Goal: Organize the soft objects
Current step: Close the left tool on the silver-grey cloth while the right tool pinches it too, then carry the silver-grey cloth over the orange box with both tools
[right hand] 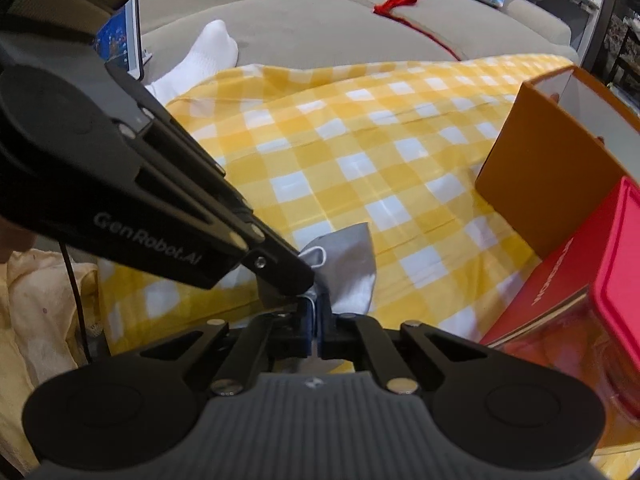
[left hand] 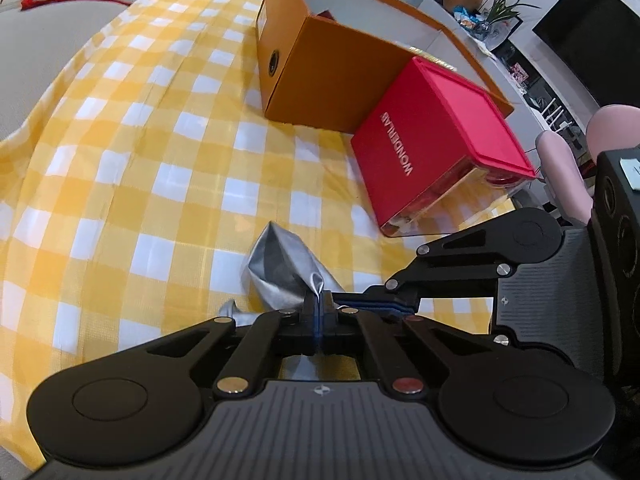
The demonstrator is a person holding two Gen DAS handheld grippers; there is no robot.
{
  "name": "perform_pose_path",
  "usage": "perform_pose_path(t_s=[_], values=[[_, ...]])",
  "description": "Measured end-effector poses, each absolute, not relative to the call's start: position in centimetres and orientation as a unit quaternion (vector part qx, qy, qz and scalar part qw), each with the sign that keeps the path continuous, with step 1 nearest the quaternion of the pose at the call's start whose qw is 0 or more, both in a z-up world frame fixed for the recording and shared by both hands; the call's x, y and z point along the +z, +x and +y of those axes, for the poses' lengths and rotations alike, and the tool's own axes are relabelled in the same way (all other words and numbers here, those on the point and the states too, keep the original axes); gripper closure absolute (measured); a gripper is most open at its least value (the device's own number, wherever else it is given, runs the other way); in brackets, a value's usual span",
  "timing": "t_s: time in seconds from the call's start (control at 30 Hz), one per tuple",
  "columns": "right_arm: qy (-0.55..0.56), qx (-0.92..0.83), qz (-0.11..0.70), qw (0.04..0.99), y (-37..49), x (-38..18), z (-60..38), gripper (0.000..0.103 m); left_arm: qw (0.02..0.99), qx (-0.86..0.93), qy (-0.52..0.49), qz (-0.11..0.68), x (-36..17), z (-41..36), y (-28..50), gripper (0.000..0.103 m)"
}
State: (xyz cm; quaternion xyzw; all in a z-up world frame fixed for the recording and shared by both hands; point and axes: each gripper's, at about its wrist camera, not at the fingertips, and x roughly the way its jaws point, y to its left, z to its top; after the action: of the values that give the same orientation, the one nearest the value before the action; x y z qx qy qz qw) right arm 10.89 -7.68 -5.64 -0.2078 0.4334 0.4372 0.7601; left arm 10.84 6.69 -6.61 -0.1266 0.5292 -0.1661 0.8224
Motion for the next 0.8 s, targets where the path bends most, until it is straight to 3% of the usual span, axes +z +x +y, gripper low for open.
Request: perform_pose_path(t_s=[0.47, 0.8], values=[[-0.194, 0.409, 0.331, 0.828, 11.0, 1.8, -9.3, 0.103, 0.877, -0.169, -0.084, 0.442, 1.2, 5.7, 11.0, 0.103], [-0.163, 0.358, 0.263, 0.881, 16.1, 8.1, -13.1, 0.103, 0.903, -0.21, -0.015, 0.374, 8.3, 2.2, 16.8, 0.103]])
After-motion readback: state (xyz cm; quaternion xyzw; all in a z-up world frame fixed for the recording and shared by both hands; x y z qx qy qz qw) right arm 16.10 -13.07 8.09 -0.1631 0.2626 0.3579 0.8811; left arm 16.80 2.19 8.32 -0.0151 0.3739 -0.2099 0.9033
